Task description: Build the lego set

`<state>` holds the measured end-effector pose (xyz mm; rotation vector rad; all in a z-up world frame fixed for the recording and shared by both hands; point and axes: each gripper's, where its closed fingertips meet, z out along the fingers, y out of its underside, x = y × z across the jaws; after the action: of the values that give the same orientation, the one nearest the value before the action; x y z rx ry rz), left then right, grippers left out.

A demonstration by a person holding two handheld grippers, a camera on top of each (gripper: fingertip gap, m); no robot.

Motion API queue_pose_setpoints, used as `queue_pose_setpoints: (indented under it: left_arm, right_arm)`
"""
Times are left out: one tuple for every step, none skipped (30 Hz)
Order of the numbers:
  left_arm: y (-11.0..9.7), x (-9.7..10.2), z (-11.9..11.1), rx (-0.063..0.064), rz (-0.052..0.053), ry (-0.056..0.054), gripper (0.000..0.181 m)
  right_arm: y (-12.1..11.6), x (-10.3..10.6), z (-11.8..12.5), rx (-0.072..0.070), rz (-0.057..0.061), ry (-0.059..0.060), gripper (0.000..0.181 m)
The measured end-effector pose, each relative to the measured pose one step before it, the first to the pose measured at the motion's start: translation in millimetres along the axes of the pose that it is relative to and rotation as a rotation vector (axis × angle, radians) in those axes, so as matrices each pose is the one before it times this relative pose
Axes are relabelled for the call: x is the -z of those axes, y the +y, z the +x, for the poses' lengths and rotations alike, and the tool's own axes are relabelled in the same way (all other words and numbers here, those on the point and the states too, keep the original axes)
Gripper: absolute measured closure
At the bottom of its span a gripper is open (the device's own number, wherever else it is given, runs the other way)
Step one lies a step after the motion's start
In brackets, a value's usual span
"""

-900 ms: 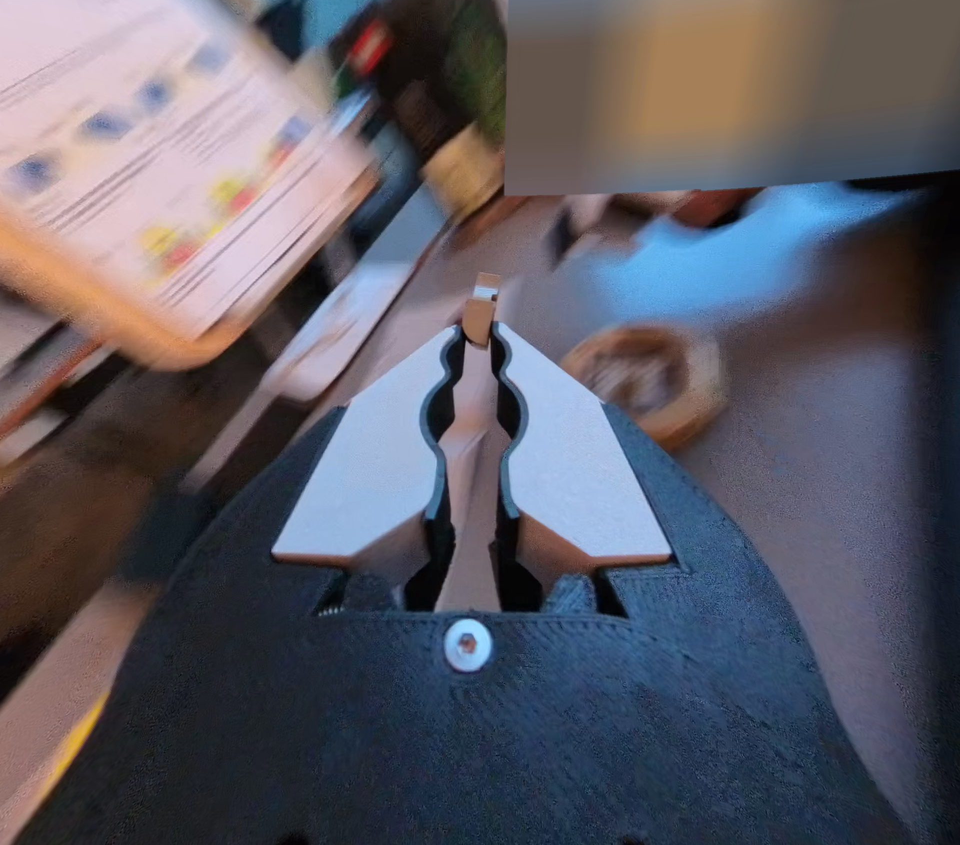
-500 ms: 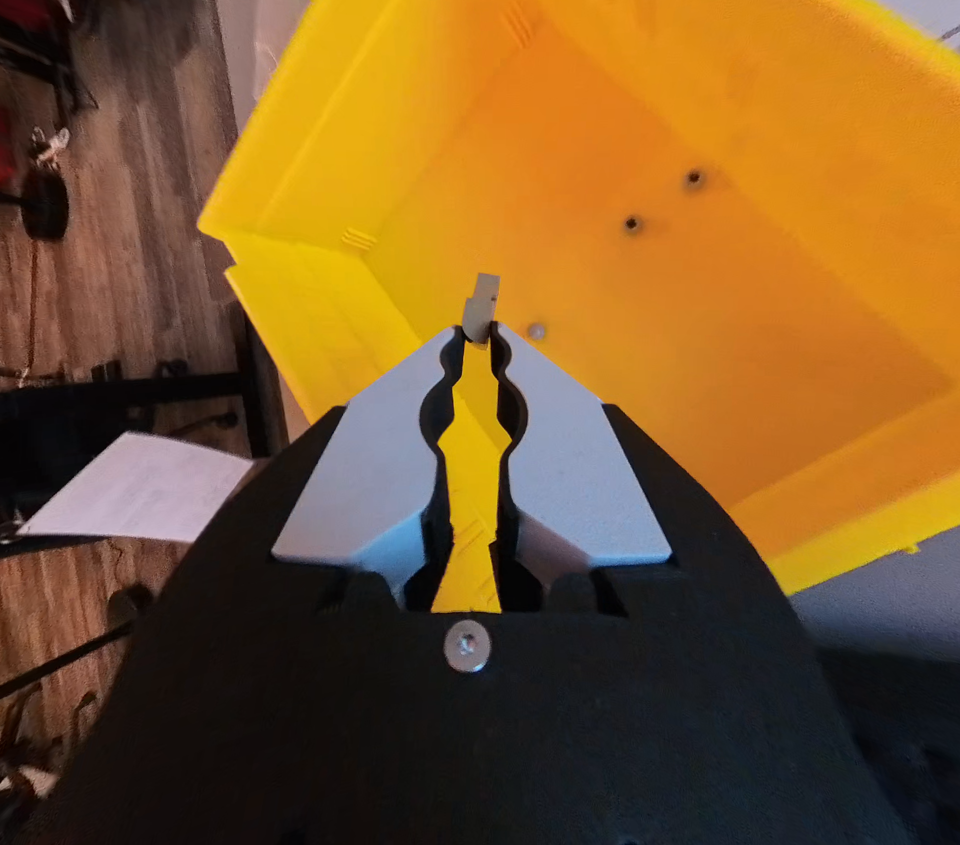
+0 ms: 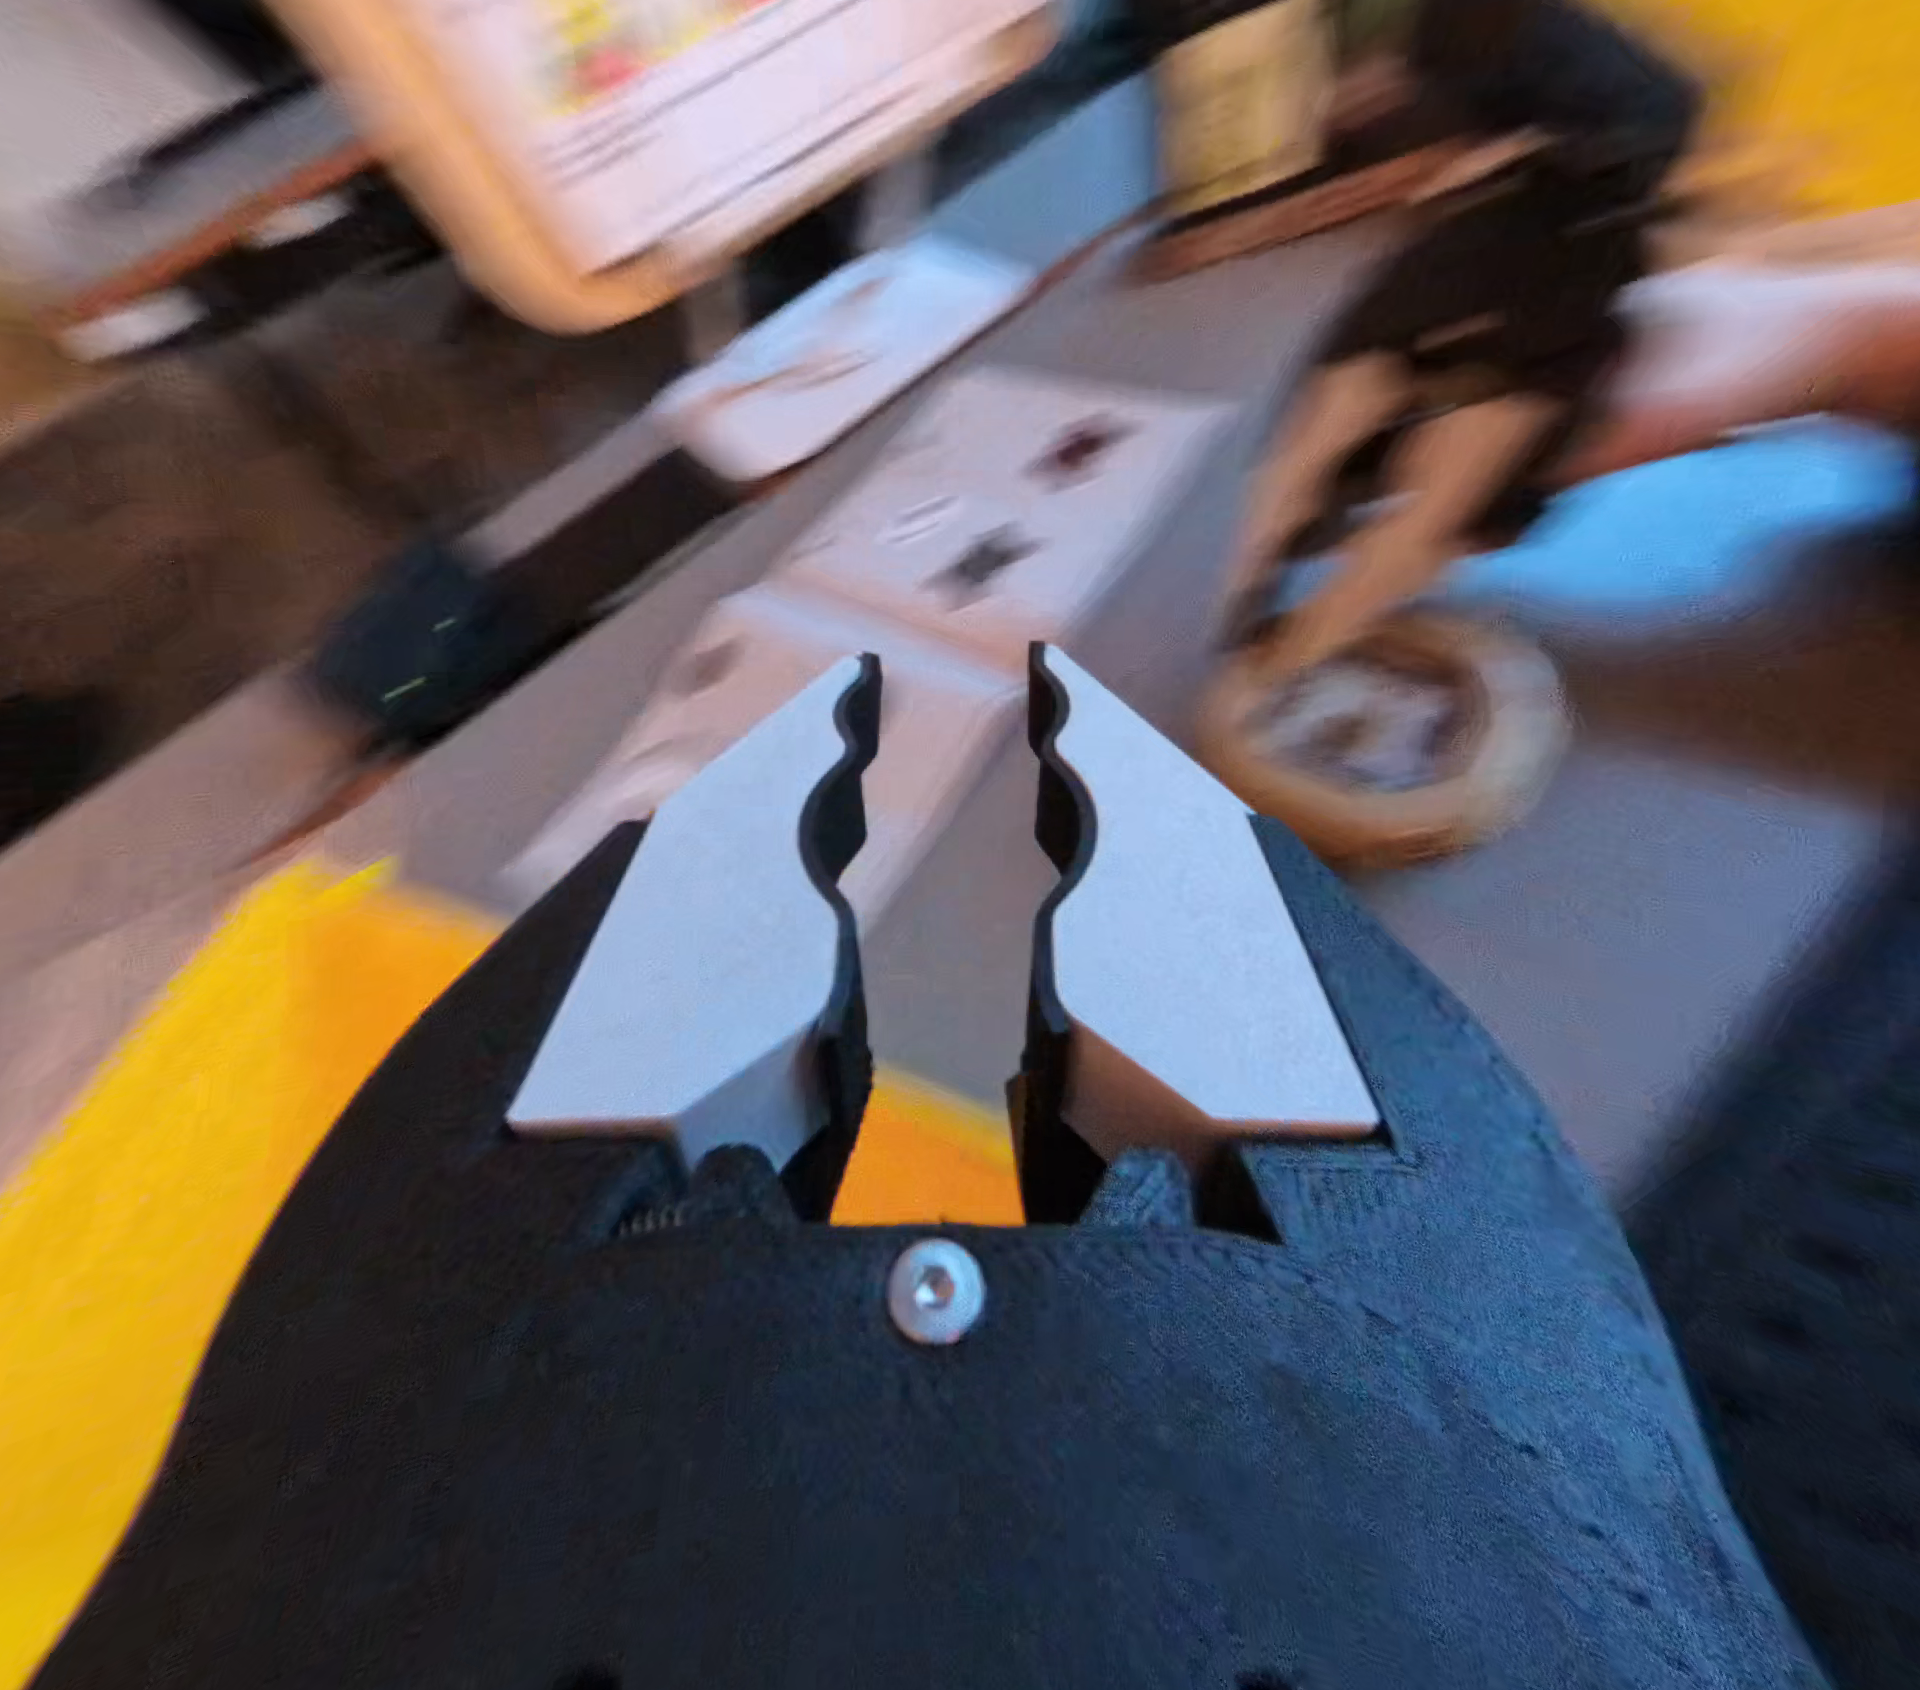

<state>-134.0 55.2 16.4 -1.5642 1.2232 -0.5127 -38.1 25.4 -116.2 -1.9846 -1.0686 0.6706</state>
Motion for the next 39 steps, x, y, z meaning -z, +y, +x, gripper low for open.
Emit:
queue_pose_setpoints:
  left_arm:
    - [-8.42, -10.6, 35.69, 0.0231, 0.0349, 0.1434, 0.155]
    - [3.0, -15.87, 22.43, 0.0241, -0.0219, 0.0816, 0.153]
    - [11.92, -17.46, 9.46, 0.0161, -0.0665, 0.0245, 0.149]
    - [15.1, -16.69, 0.41, 0.0034, -0.0836, -0.0126, 0.142]
    - [14.95, -14.84, -1.83, 0.0071, -0.0809, -0.0129, 0.14]
    - [12.3, -13.04, 1.65, 0.0244, -0.0655, 0.0236, 0.14]
    - [6.47, -11.07, 4.3, 0.0459, -0.0373, 0.0525, 0.138]
    - [5.49, -8.47, 3.7, 0.0492, -0.0358, 0.0609, 0.135]
    - [6.24, -5.93, -3.41, 0.0442, -0.0506, 0.0228, 0.133]
    - [3.73, -3.99, -2.39, 0.0323, -0.0363, 0.0225, 0.134]
    - [1.66, -2.68, 2.02, 0.0185, -0.016, 0.0375, 0.139]
    - [-0.13, -2.22, 1.96, 0.0054, -0.0028, 0.0269, 0.146]
    - [-0.48, -1.31, 0.13, -0.0055, 0.0019, 0.008, 0.15]
    - [-1.15, 0.49, -1.47, -0.0038, 0.0048, -0.0084, 0.155]
    - [-0.64, 1.02, -2.45, -0.0081, 0.0024, -0.0219, 0.162]
    - [0.15, 0.1, 0.09, -0.0154, -0.0011, -0.0095, 0.162]
    - [-0.24, 0.06, 0.0, -0.0081, 0.0017, -0.0107, 0.162]
    - [-0.33, -0.1, -0.15, -0.0041, 0.0005, -0.0114, 0.163]
    - [-0.33, 0.09, -0.48, -0.0102, -0.002, -0.0158, 0.163]
    - [-0.34, 0.07, -0.78, -0.0178, -0.0029, -0.0224, 0.163]
    - [-0.23, 0.03, -0.67, -0.0288, -0.003, -0.0246, 0.164]
    - [-0.18, 0.2, -0.24, -0.0362, -0.0013, -0.0228, 0.165]
    - [-0.44, 0.15, -0.16, -0.0335, 0.0018, -0.0194, 0.165]
    - [-0.61, 0.08, -0.02, -0.0279, 0.0052, -0.0133, 0.166]
    - [-0.48, -0.03, 0.06, -0.0241, 0.0048, -0.0067, 0.167]
    - [-0.24, -0.06, 0.2, -0.0138, 0.004, 0.0, 0.167]
    - [-0.61, -0.2, 0.48, 0.0005, 0.0074, 0.0073, 0.167]
    - [-0.65, -0.25, 0.42, 0.0042, 0.0101, 0.0082, 0.167]
    - [-0.77, -0.19, -0.1, 0.0035, 0.01, 0.0027, 0.167]
    - [-0.51, 0.04, -0.11, -0.0031, 0.0061, -0.0023, 0.167]
    - [-0.41, 0.05, 0.09, -0.0049, 0.0037, -0.006, 0.167]
    - [-0.55, 0.23, 0.29, -0.0071, 0.0033, -0.007, 0.167]
    - [-1.08, 0.42, 0.33, -0.0029, 0.0081, -0.006, 0.167]
    - [-1.38, 0.62, 0.49, -0.0045, 0.0133, -0.004, 0.167]
    - [-1.67, 0.9, -0.03, -0.0016, 0.0157, -0.0058, 0.167]
    - [-1.14, 0.75, 0.0, -0.0021, 0.0112, -0.0065, 0.168]
    - [-1.28, 0.65, -0.3, -0.0034, 0.013, -0.0086, 0.167]
    - [-0.91, 0.48, -0.25, -0.0022, 0.0112, -0.0076, 0.167]
    - [-0.87, 0.48, -0.21, -0.0037, 0.0104, -0.0067, 0.167]
  right_arm:
    - [0.35, 0.17, -0.72, -0.0093, -0.0022, -0.0057, 0.165]
    - [0.16, 0.3, -0.18, -0.0076, -0.0027, -0.0005, 0.165]
    - [0.32, 0.27, -0.34, -0.0075, -0.0043, 0.0006, 0.165]
    - [0.31, 0.33, -0.32, -0.0069, -0.0061, 0.0024, 0.166]
    - [0.42, 0.37, -0.25, -0.0072, -0.0078, 0.0055, 0.165]
    - [0.44, 0.43, -0.44, -0.0055, -0.0099, 0.0062, 0.166]
    - [0.51, 0.57, -0.51, -0.0021, -0.0101, 0.0079, 0.166]
    - [0.31, 0.39, -0.23, -0.0025, -0.0081, 0.01, 0.165]
    - [0.31, 0.25, -0.21, -0.0028, -0.0066, 0.0098, 0.166]
    - [0.29, 0.22, -0.58, 0.001, -0.0047, 0.0075, 0.166]
    - [0.27, 0.15, -0.75, 0.0009, -0.0025, 0.005, 0.166]
    - [0.24, 0.32, -0.63, -0.0033, -0.0018, 0.0026, 0.166]
    - [0.4, 0.29, -0.67, -0.0038, -0.0013, 0.0001, 0.165]
    - [0.33, 0.3, -0.16, -0.0023, -0.0005, 0.0025, 0.165]
    - [0.24, 0.34, -0.15, -0.0019, -0.0007, 0.0019, 0.166]
    - [0.42, 0.33, -0.36, -0.002, -0.0015, 0.0004, 0.165]
    - [0.33, 0.33, -0.3, 0.0001, -0.0014, 0.0017, 0.166]
    - [0.35, 0.46, -0.1, 0.0009, -0.0017, 0.0035, 0.166]
    - [0.33, 0.39, -0.04, 0.0014, -0.0023, 0.0035, 0.166]
    - [0.23, 0.12, 0.01, 0.0035, -0.002, 0.004, 0.166]
    - [0.26, 0.22, -0.19, 0.0057, -0.0026, 0.004, 0.166]
    - [0.22, 0.06, -0.35, 0.0096, -0.0016, 0.0044, 0.165]
    - [-0.04, 0.08, -0.55, 0.0111, 0.0004, 0.005, 0.164]
    - [0.01, 0.08, 0.16, 0.0068, 0.0022, 0.0089, 0.163]
    - [0.15, 0.14, 0.15, 0.0053, 0.0037, 0.0069, 0.163]
    - [0.2, 0.22, 0.01, 0.0015, 0.0017, 0.0035, 0.163]
    - [0.54, 0.65, 0.45, 0.0051, -0.0032, 0.0022, 0.165]
    - [0.88, 0.94, 0.37, 0.0107, -0.0043, -0.0009, 0.166]
    - [0.5, 0.4, 0.43, 0.0086, 0.001, -0.0034, 0.166]
    - [0.29, 0.23, 0.32, 0.0002, 0.0001, -0.004, 0.166]
    - [0.13, 0.09, 0.1, -0.0033, 0.0005, -0.004, 0.166]
    - [0.35, 0.14, -0.02, -0.0005, 0.0002, -0.0026, 0.166]
    - [0.27, 0.36, -0.44, 0.0007, 0.0004, -0.0034, 0.166]
    - [0.25, 0.84, -0.26, 0.0014, 0.0007, -0.0018, 0.167]
    - [0.08, 0.93, -0.18, 0.0009, 0.0022, 0.0009, 0.166]
    - [-0.14, 0.55, -0.23, 0.0035, 0.0029, 0.0033, 0.166]
    - [-0.46, 0.46, -0.01, 0.0043, 0.0027, 0.0052, 0.166]
    - [-0.4, 0.46, 0.16, 0.0037, 0.0019, 0.0071, 0.167]
    - [-0.3, 0.33, 0.02, 0.0039, 0.0008, 0.0051, 0.167]
